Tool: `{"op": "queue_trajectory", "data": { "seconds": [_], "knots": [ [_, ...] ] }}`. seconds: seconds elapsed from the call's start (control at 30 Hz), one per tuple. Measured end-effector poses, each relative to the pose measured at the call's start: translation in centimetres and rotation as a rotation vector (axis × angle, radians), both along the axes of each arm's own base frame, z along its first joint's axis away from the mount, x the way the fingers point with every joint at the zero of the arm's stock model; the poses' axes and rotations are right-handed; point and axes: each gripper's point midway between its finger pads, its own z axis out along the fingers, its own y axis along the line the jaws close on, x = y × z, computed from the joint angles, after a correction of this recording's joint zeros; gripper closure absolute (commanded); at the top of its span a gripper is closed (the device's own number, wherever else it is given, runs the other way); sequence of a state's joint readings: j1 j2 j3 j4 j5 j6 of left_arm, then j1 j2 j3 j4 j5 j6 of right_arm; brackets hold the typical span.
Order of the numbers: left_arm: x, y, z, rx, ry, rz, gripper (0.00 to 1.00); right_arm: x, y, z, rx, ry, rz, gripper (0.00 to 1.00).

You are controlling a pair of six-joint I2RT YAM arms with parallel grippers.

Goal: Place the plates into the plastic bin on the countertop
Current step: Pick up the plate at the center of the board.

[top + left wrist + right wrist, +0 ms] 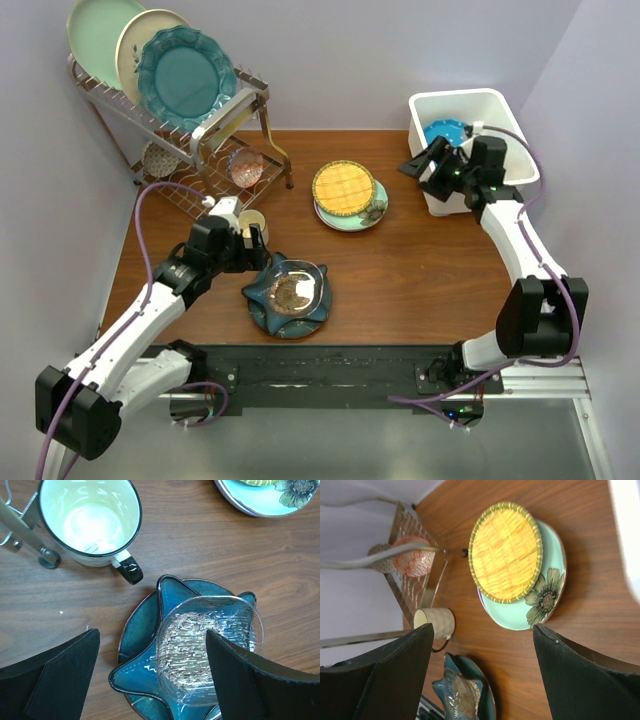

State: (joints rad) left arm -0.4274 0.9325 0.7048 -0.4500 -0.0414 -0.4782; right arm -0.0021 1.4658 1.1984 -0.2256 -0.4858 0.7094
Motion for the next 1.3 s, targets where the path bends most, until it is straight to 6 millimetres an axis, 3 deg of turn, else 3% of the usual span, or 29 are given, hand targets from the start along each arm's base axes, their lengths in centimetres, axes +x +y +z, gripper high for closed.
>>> {"op": "queue_trajectory", "data": {
  "seconds": [0.13,0.33,0.63,0.97,1.3],
  "knots": [
    [0.3,-0.5,-0.7,-0.003,0.024,-0.014,0.08,-0.2,3.5,-2.1,-0.037,0.031,0.061,0.18],
    [0.3,-0.9,-1.1,-0.012,0.038,-0.032,0.08,-0.5,8.2,-7.9,-0.128,0.135,0.121,0.20],
    [0.4,-1.3,-0.8,-0.026,0.027,-0.043,0.09,1.9,8.4,-15.8,-0.233,0.240,0.043,0.22],
    [-0.1,-1.0,-2.0,-0.018,0.049,-0.043,0.09,4.8,9.4,-16.5,-0.167,0.214,-0.008,0.25],
    [-0.2,-1.1,-2.1,-0.020,0.051,-0.045,0.08,5.7,9.5,-16.5,-0.115,0.195,-0.061,0.42]
  ]
}}
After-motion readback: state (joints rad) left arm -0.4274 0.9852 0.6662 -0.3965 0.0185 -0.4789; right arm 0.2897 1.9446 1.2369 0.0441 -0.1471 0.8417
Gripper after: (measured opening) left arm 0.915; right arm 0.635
